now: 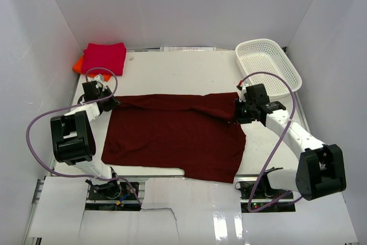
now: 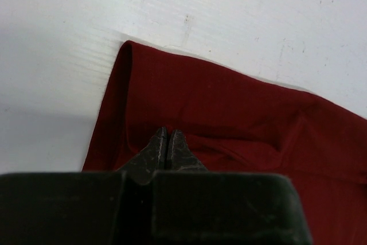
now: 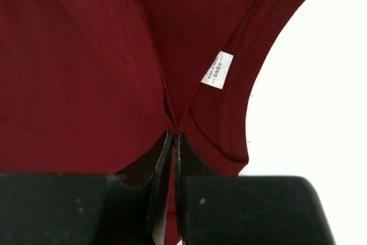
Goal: Fold and stack the t-shirts
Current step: Fold the flattened tshirt in 1/3 of the way
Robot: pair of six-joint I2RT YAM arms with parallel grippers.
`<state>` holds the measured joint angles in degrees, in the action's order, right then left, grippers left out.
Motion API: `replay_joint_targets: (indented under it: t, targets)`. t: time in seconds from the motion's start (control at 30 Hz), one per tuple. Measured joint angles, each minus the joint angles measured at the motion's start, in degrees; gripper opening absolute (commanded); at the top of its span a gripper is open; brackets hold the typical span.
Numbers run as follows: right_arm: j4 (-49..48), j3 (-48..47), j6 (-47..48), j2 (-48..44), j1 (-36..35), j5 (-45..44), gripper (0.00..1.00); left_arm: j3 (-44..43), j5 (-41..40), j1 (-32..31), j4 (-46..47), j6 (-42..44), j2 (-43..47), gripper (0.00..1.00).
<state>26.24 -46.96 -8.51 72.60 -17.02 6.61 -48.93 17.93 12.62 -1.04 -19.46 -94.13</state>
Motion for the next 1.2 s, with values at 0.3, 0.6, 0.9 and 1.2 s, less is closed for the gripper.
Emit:
replay_joint_targets:
  t: [0.3, 0.6, 0.9, 1.2]
  targets:
    - [3.23, -2.40, -0.85, -0.02, 0.00, -0.02, 0.56, -1.03, -0.20, 0.02, -2.43, 1.55, 0.37, 0.07]
    - [4.17, -6.82, -1.99, -0.26, 0.09, -1.68, 0.68, 0.09, -0.79, 0.15, -1.03, 1.18, 8.00, 0.49]
    - [3.69, -12.50, -2.05, 7.65, 0.13, -0.98, 0.67, 0.09, -1.77, 1.20, -0.72, 1.07, 10.16, 0.77]
    - [2.16, -19.12, -3.17, 15.96, 2.40, 1.53, 0.67, -1.09, -0.59, 1.90, 0.28, 1.29, 7.52, 0.92]
